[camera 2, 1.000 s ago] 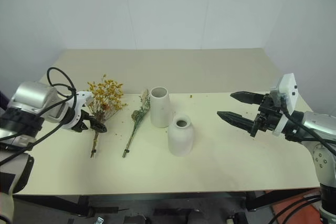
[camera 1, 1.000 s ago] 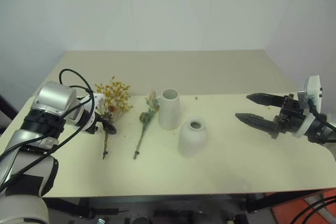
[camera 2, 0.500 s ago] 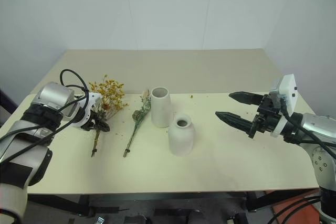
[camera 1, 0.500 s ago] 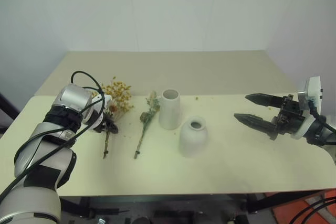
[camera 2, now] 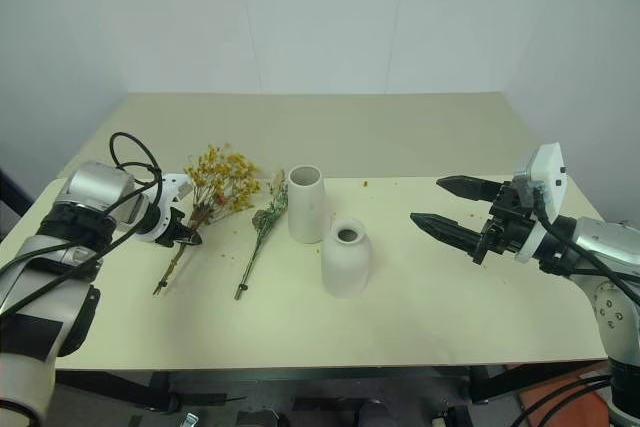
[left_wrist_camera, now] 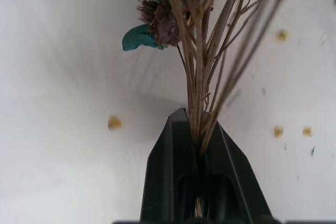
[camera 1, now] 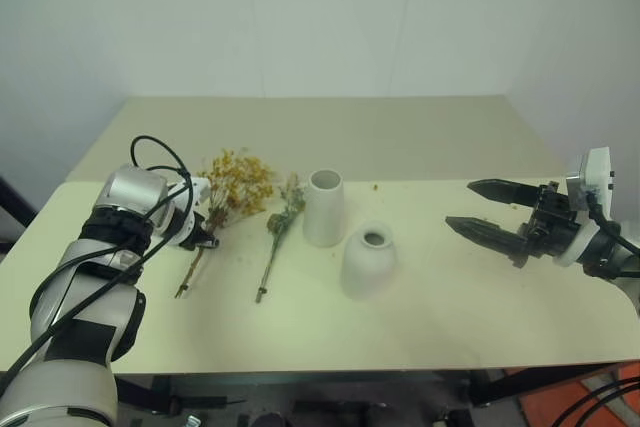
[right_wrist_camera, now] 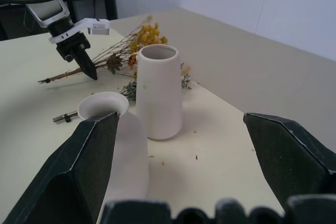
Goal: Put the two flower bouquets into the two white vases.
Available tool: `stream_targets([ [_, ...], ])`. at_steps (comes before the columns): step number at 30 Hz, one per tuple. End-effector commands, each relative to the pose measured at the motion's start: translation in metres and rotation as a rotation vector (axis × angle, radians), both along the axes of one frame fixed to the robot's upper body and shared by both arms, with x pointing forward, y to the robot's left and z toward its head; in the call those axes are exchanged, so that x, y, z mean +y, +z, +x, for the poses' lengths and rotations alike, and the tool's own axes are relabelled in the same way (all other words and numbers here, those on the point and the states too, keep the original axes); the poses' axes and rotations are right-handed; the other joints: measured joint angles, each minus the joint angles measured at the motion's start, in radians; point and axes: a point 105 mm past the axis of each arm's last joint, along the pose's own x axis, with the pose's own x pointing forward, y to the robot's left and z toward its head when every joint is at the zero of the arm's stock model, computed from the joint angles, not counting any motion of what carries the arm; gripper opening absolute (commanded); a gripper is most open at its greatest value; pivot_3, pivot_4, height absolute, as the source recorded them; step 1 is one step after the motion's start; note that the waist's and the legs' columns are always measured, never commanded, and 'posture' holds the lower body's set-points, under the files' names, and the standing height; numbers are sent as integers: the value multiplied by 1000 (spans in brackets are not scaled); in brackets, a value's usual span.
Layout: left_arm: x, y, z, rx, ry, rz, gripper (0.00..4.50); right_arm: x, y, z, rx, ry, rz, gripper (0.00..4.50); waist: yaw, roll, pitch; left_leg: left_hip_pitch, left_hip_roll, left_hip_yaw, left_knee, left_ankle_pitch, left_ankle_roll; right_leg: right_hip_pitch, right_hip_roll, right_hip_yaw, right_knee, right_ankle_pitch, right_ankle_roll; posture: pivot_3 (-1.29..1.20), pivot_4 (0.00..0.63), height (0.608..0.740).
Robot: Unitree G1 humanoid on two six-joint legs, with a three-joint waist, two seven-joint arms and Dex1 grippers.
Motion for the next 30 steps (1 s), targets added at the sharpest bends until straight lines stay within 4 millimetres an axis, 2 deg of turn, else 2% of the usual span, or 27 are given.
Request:
stream_targets([
  [1,10,44,20,-290,44,-31,14,-2,13,-7,-59,-2,-1,4500,0,0,0,0,0,0,0,0,0,0,0,0,0,0,0,0,150,740],
  [2,9,60,26,-386,67,-61,14,-2,13,-7,-58,-3,-1,4500,1,0,0,-1,0,0,0,0,0,-1,0,0,0,0,0,0,150,740],
  [3,1,89,34,-571,57,-136,14,-2,13,-6,-58,-3,-1,4500,4,-1,0,-1,0,0,0,0,0,0,-1,0,0,0,0,0,150,740],
  [5,-9,133,36,-811,70,-284,14,1,14,-5,-61,1,0,4500,15,-1,0,-1,0,0,1,0,0,0,-1,0,0,0,0,0,150,740],
  [6,-16,148,34,-873,57,-346,14,2,14,-4,-65,4,2,4500,20,-1,0,-1,0,0,2,0,0,0,-1,-1,0,1,0,0,150,740],
  [8,-31,165,29,-947,10,-436,14,4,16,-3,-72,11,6,4500,22,-1,0,-1,0,0,2,0,0,0,-2,-1,0,1,0,0,150,740],
  [12,-82,205,7,-1075,-223,-730,14,7,15,-2,-83,16,17,4500,23,-1,0,-1,-1,0,3,0,0,1,-2,-1,-1,1,1,0,150,740],
  [14,-104,217,-1,-1098,-321,-827,14,8,15,-1,-90,15,24,4500,24,-2,0,-1,-1,0,4,0,0,1,-2,-1,0,1,1,0,150,740],
  [17,-134,217,-6,-1111,-443,-858,14,11,16,-2,-100,14,32,4500,18,-1,0,-2,-1,0,5,0,0,1,-2,-1,0,2,2,0,150,740],
  [21,-158,213,-5,-1136,-525,-909,14,14,15,-5,-105,15,34,4500,14,-1,0,0,-1,0,5,0,0,2,-1,0,0,2,1,0,150,740],
  [25,-179,190,5,-1117,-582,-806,14,15,17,-8,-114,9,37,4500,15,-1,0,0,-1,0,5,0,0,2,-1,0,0,2,1,0,150,740],
  [30,-189,162,16,-1095,-603,-726,14,13,17,-12,-115,-7,39,4500,17,-1,0,-1,-1,0,5,0,0,2,-1,0,-1,2,2,0,150,740],
])
